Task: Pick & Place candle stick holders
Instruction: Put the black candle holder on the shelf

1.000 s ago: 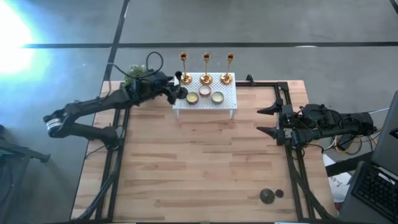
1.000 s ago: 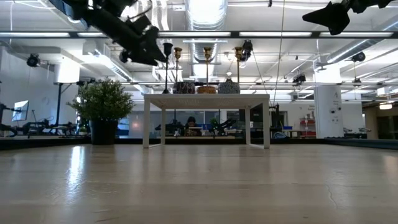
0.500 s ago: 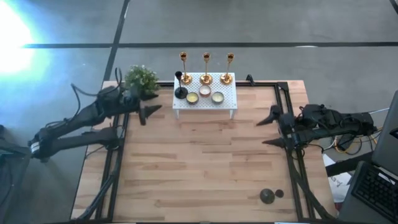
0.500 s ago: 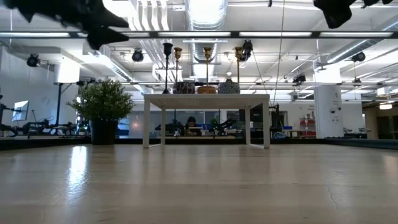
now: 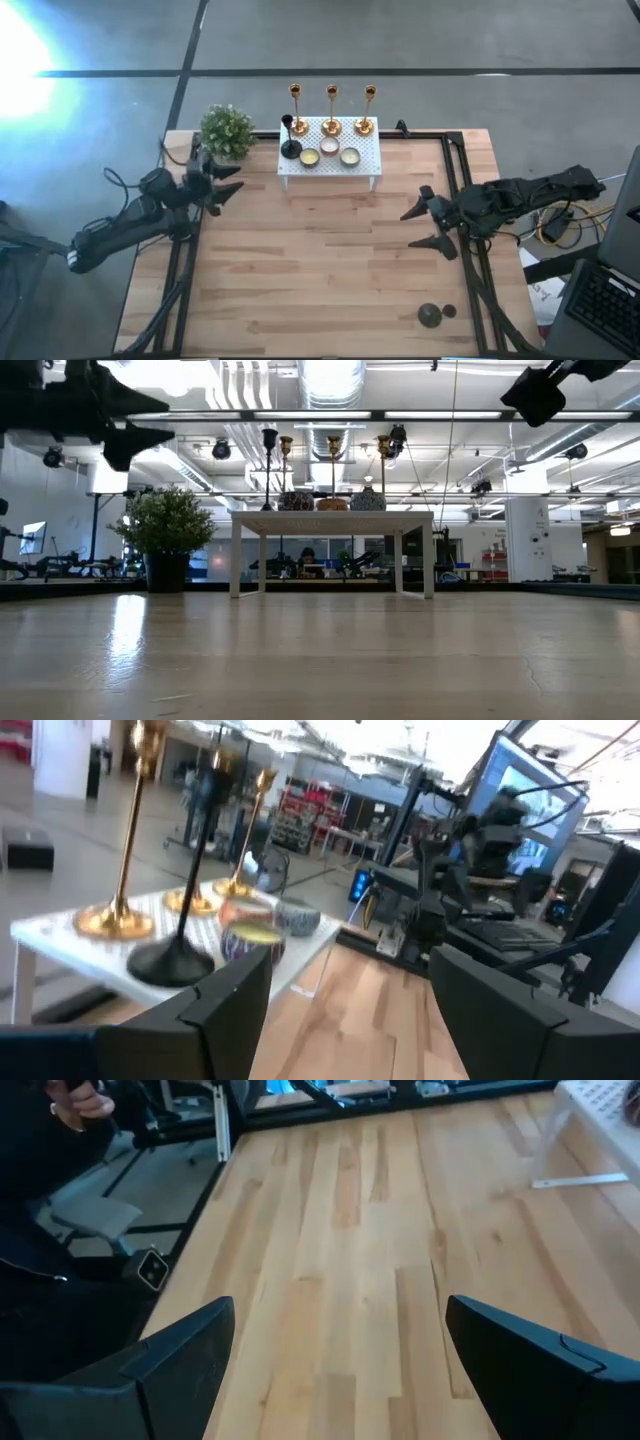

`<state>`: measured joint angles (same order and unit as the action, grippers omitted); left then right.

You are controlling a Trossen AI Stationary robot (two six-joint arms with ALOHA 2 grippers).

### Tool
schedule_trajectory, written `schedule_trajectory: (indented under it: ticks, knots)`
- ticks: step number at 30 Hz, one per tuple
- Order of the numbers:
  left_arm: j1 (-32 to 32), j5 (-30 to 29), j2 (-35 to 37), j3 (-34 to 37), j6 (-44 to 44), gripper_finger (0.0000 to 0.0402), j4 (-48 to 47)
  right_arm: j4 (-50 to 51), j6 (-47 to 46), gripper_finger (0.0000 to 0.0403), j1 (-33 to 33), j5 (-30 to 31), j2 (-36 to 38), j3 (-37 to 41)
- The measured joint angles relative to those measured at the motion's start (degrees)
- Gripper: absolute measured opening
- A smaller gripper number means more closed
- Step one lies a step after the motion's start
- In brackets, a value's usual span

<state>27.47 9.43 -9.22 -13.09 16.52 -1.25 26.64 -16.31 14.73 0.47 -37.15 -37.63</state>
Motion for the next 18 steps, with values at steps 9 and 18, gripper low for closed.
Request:
schedule_trajectory:
  ticks: [9,18]
  knots:
    - [-1.3,0.1,1.4,6.5,3.2,0.0275,2.2,0.0,-9.1,0.0359,11.4,8.8,-6.6,-2.9]
    - [-8.0,-3.1,1.3,12.5,4.4,0.0275,8.8,5.4,-27.2,0.0359,24.5,21.5,-7.2,-3.0]
